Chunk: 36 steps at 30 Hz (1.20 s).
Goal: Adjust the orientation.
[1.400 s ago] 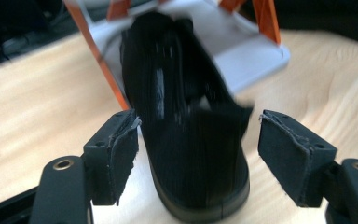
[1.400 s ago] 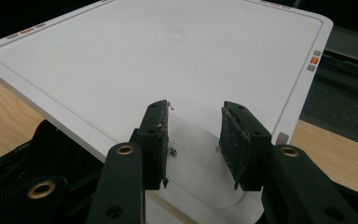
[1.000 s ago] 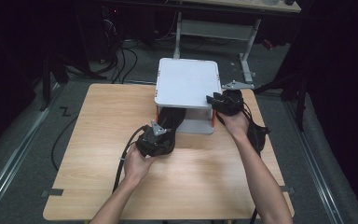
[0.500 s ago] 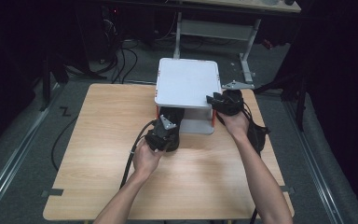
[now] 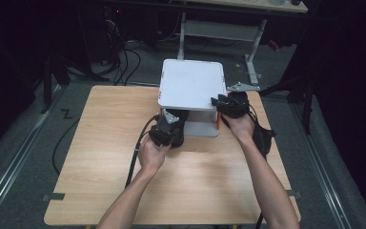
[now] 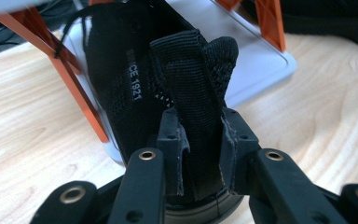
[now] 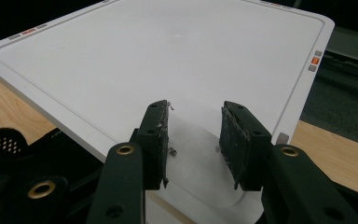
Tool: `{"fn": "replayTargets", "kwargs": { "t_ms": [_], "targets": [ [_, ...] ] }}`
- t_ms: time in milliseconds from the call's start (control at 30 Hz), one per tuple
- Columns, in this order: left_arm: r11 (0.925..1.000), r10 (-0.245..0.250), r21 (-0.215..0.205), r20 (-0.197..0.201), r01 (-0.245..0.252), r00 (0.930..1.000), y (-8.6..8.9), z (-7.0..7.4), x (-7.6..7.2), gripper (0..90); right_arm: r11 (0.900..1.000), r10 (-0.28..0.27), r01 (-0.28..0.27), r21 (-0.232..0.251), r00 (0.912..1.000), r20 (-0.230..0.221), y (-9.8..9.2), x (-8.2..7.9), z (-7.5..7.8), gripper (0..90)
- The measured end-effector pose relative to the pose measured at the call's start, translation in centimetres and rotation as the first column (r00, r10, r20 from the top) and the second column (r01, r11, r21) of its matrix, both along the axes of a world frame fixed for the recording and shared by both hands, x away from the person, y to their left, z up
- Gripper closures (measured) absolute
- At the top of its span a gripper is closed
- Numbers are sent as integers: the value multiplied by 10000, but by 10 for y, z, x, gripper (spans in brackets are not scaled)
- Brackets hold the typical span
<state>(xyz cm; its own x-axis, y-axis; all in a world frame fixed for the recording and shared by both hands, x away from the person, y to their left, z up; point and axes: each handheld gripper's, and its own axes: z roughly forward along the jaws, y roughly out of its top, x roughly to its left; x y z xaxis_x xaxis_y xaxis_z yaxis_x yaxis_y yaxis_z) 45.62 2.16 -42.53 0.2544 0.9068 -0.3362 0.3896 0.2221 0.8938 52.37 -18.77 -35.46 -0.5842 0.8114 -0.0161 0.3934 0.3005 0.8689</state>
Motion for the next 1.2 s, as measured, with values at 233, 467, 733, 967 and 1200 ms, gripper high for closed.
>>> {"fn": "replayTargets", "kwargs": {
  "t_ms": [233,467,733,967,1200],
  "targets": [
    [9997,250,8,46,-250,9997,-9,-6,14,732,10000,6,-6,11,10000,5,0,0,0,620],
    [9978,664,-67,478,-662,9966,-13,-14,25,732,10000,29,-29,27,10000,-28,-1,0,0,622],
    [9964,843,-127,564,-837,9948,-14,-21,31,723,10000,55,-55,-12,9999,-154,-2,1,1,627],
    [9969,753,-255,378,-744,9964,-11,-19,32,701,10000,5,-6,-50,9998,-219,-1,1,2,629],
    [9963,712,-504,356,-693,9968,-8,-16,32,573,10000,26,-28,-64,9998,-205,-1,2,2,628]
  ]
}}
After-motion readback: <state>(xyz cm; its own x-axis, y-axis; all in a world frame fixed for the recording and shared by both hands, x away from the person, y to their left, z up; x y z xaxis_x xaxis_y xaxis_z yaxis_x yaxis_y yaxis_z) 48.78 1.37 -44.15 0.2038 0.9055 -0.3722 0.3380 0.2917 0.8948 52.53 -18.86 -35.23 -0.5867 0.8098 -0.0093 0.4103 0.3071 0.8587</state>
